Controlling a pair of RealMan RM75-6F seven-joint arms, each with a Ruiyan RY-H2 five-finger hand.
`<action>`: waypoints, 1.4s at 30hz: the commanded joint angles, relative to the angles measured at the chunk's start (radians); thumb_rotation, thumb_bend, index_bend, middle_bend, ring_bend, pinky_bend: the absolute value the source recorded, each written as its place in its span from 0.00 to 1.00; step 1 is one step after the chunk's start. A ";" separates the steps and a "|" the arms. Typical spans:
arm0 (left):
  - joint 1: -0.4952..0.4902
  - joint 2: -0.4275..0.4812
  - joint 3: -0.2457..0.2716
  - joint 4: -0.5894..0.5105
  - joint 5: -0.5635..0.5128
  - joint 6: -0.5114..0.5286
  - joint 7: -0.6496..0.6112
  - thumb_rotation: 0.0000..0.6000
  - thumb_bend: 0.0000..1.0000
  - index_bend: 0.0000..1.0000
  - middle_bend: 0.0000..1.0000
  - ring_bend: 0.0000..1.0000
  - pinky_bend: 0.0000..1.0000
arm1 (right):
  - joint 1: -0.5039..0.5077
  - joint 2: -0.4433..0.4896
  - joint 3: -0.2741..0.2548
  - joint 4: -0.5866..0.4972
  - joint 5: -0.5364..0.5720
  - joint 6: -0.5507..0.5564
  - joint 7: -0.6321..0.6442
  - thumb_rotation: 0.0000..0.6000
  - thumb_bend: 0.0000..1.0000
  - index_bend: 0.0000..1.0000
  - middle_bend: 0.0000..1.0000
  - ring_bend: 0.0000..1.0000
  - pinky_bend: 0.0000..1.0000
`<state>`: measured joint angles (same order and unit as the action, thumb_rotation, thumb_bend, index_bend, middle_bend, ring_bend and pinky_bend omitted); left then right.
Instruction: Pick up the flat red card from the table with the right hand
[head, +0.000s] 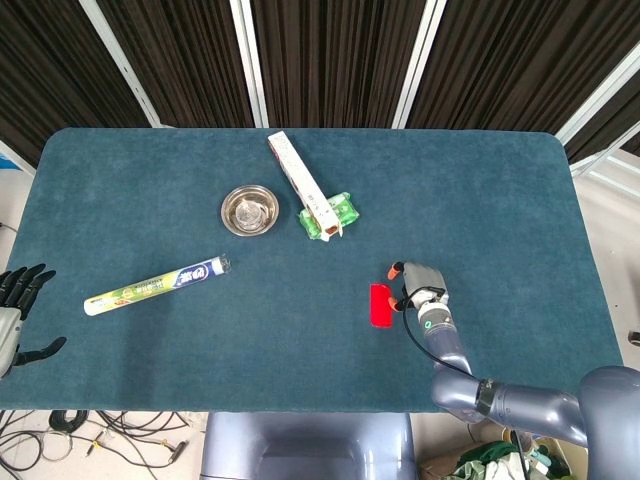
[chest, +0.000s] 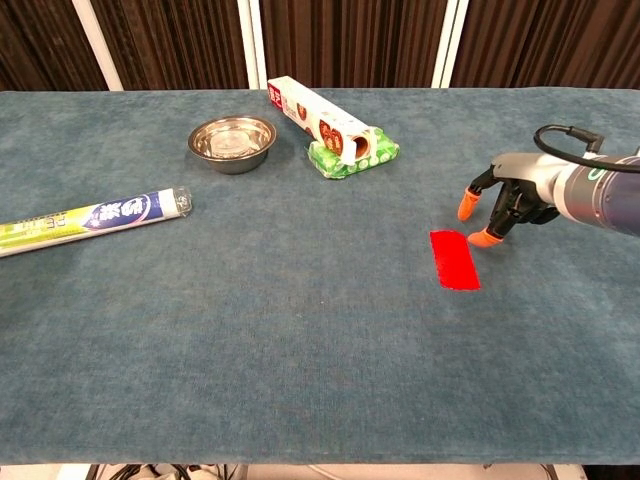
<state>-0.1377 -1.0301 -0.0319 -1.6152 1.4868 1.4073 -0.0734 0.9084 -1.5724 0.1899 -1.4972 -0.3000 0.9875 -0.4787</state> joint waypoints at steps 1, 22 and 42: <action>0.001 0.000 0.000 0.000 0.001 0.003 -0.002 1.00 0.18 0.11 0.06 0.02 0.04 | -0.004 -0.010 0.002 0.017 0.004 -0.006 -0.005 1.00 0.29 0.39 1.00 1.00 1.00; 0.002 -0.002 -0.001 0.001 0.001 0.007 0.000 1.00 0.18 0.11 0.06 0.02 0.04 | -0.026 -0.020 0.016 0.010 -0.010 -0.023 -0.025 1.00 0.31 0.40 1.00 1.00 1.00; 0.004 -0.001 -0.002 0.001 0.002 0.010 -0.002 1.00 0.18 0.11 0.06 0.02 0.04 | -0.017 -0.038 0.033 0.016 0.005 -0.030 -0.050 1.00 0.31 0.40 1.00 1.00 1.00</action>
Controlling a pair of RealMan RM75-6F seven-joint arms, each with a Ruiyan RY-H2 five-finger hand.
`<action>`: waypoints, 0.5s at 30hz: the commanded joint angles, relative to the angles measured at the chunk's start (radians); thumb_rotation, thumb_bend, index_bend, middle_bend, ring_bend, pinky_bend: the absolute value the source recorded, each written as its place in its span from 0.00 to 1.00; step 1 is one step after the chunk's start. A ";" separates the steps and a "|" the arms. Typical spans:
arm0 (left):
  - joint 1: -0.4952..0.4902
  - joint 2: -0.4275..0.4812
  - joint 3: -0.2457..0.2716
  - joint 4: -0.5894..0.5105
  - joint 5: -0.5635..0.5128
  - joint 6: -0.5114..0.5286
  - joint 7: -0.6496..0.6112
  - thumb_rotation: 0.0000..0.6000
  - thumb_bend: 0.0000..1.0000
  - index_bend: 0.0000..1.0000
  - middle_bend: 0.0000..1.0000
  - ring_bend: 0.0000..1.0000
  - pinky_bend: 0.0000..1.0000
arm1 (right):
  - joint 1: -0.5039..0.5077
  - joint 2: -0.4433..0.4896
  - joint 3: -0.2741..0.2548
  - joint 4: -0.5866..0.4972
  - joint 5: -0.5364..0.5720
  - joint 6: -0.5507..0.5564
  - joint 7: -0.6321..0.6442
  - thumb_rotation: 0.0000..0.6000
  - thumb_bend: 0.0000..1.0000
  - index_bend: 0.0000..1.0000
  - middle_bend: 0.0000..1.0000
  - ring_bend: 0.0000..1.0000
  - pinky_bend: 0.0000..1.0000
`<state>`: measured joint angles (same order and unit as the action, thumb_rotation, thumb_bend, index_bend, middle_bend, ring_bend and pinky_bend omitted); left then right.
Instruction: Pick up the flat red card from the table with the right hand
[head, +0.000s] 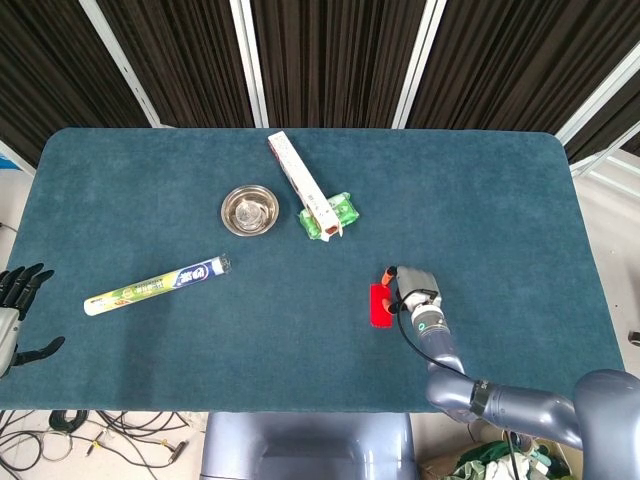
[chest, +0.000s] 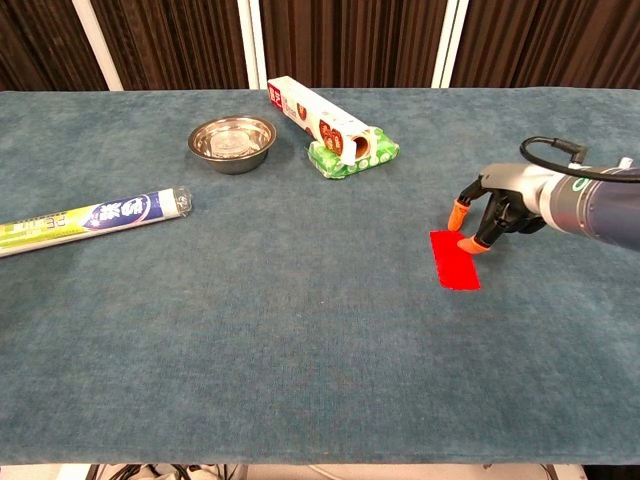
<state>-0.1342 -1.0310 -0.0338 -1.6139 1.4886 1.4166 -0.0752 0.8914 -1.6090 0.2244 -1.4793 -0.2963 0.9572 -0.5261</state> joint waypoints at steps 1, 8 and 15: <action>0.000 0.000 0.000 0.000 0.000 0.001 -0.002 1.00 0.18 0.11 0.06 0.02 0.04 | 0.000 -0.001 -0.002 -0.004 0.001 0.000 -0.004 1.00 0.31 0.40 1.00 1.00 1.00; 0.001 0.001 0.000 0.000 0.000 0.001 -0.003 1.00 0.18 0.11 0.06 0.02 0.04 | -0.003 -0.004 -0.001 -0.010 -0.006 0.005 -0.004 1.00 0.31 0.43 1.00 1.00 1.00; 0.001 0.001 0.000 0.000 0.000 0.000 -0.006 1.00 0.18 0.11 0.06 0.02 0.04 | -0.010 -0.017 0.009 -0.006 -0.023 0.023 0.012 1.00 0.31 0.49 1.00 1.00 1.00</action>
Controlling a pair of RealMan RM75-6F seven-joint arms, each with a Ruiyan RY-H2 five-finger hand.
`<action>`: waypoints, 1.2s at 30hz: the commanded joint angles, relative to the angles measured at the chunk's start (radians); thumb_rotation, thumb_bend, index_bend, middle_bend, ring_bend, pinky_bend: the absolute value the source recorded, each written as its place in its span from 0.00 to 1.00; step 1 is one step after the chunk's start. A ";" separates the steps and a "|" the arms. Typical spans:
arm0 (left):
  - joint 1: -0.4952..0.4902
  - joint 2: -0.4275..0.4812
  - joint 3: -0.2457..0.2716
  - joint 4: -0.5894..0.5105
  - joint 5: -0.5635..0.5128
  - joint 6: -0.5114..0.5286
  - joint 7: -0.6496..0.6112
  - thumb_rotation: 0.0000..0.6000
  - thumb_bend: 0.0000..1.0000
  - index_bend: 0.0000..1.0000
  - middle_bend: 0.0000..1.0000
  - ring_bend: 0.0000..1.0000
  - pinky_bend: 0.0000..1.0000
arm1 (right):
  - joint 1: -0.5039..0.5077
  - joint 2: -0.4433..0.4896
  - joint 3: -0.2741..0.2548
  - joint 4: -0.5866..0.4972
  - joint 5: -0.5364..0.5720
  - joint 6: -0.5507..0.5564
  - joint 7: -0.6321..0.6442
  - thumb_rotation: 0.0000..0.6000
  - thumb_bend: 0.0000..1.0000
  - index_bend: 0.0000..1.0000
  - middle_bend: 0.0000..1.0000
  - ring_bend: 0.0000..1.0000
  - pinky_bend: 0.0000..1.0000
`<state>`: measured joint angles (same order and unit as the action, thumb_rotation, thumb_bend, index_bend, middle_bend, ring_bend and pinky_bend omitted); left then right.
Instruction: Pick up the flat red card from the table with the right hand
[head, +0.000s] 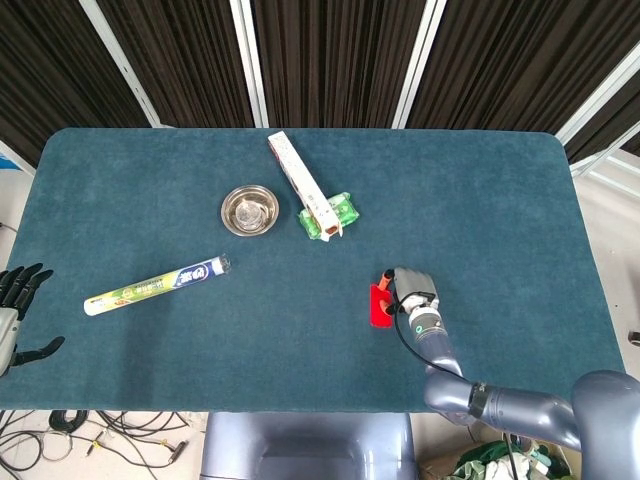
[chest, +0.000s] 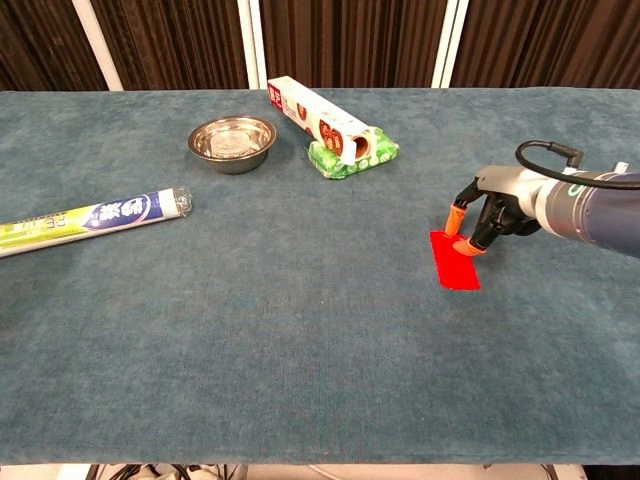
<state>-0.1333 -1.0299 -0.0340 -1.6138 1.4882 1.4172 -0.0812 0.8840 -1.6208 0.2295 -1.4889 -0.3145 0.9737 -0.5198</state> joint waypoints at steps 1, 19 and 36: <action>0.000 0.000 0.000 0.000 0.000 0.000 0.000 1.00 0.18 0.11 0.06 0.02 0.04 | -0.003 -0.009 0.006 0.006 -0.007 0.009 0.009 1.00 0.31 0.50 1.00 1.00 1.00; 0.000 0.003 0.000 -0.003 -0.002 -0.001 0.000 1.00 0.18 0.11 0.06 0.02 0.05 | -0.023 -0.083 0.041 0.117 -0.037 0.038 0.030 1.00 0.31 0.51 1.00 1.00 1.00; 0.001 0.006 -0.002 -0.006 -0.007 -0.003 -0.005 1.00 0.18 0.11 0.06 0.02 0.06 | -0.035 -0.109 0.047 0.155 -0.039 0.002 0.020 1.00 0.31 0.67 1.00 1.00 1.00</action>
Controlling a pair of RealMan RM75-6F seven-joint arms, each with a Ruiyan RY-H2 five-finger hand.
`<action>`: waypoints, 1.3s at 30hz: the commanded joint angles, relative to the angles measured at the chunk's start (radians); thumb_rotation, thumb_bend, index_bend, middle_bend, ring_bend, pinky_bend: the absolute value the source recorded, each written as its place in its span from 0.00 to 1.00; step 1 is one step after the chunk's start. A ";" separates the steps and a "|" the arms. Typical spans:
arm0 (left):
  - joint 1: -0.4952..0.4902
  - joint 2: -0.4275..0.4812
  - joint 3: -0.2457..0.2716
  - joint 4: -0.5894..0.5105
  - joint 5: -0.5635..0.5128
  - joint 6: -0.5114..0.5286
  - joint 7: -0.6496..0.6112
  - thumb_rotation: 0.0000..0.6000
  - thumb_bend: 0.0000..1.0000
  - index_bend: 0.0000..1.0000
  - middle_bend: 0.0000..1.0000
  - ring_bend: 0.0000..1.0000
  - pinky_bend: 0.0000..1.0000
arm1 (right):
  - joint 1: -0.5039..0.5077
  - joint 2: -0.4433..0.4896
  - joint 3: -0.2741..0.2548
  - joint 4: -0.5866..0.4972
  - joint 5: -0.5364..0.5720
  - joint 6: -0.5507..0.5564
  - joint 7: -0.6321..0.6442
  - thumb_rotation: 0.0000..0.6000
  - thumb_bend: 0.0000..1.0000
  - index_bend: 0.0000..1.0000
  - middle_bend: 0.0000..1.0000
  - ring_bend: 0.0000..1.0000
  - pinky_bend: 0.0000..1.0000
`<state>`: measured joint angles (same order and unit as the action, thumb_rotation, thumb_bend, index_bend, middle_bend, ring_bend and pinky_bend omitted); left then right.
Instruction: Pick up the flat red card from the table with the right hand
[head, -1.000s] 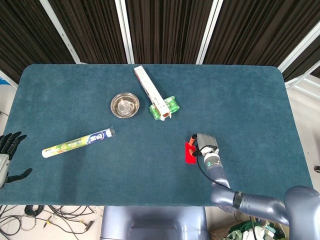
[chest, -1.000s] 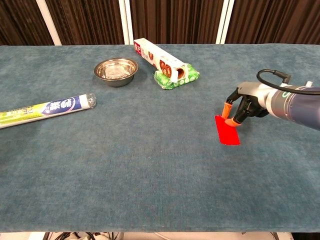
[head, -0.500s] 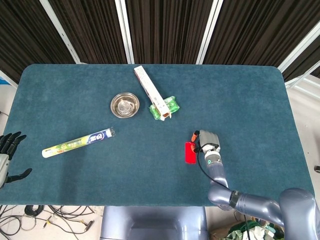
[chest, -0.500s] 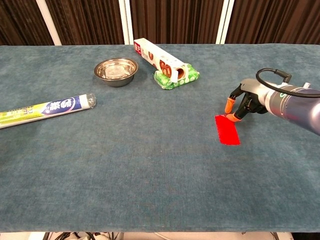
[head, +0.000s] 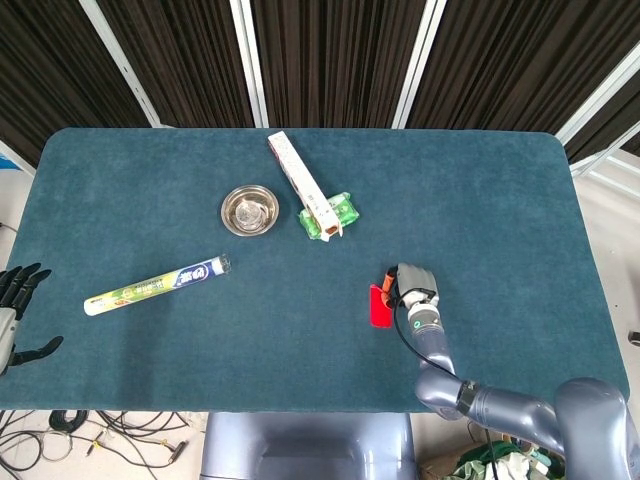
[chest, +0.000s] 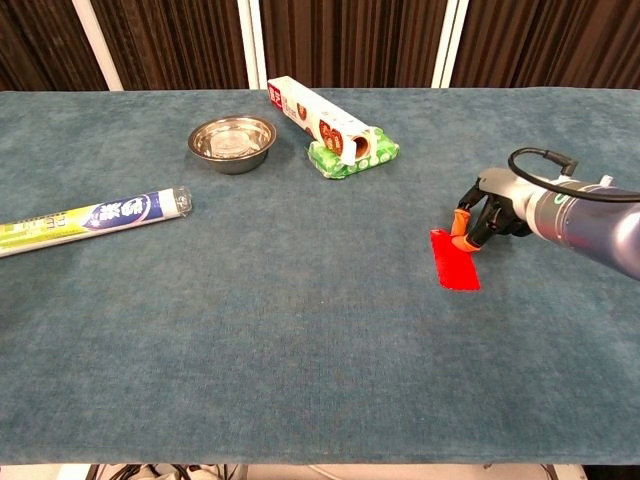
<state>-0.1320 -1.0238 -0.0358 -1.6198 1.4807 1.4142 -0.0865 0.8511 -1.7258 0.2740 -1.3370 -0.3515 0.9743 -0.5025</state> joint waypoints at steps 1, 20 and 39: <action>0.000 0.000 0.000 -0.001 0.000 0.001 -0.001 1.00 0.18 0.11 0.06 0.02 0.06 | -0.004 -0.009 0.006 0.006 -0.004 0.001 0.010 1.00 0.31 0.68 1.00 1.00 1.00; 0.001 0.006 -0.004 -0.005 -0.011 -0.003 -0.006 1.00 0.18 0.12 0.05 0.02 0.06 | -0.066 0.016 0.038 -0.034 -0.067 -0.007 0.084 1.00 0.50 0.71 1.00 1.00 1.00; 0.003 0.007 -0.005 -0.007 -0.012 -0.002 -0.013 1.00 0.18 0.12 0.05 0.02 0.06 | -0.224 0.235 -0.014 -0.451 -0.331 0.055 0.256 1.00 0.51 0.71 1.00 1.00 1.00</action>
<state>-0.1295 -1.0169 -0.0412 -1.6273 1.4688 1.4120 -0.0995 0.6634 -1.5352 0.2731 -1.7288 -0.6286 1.0092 -0.2863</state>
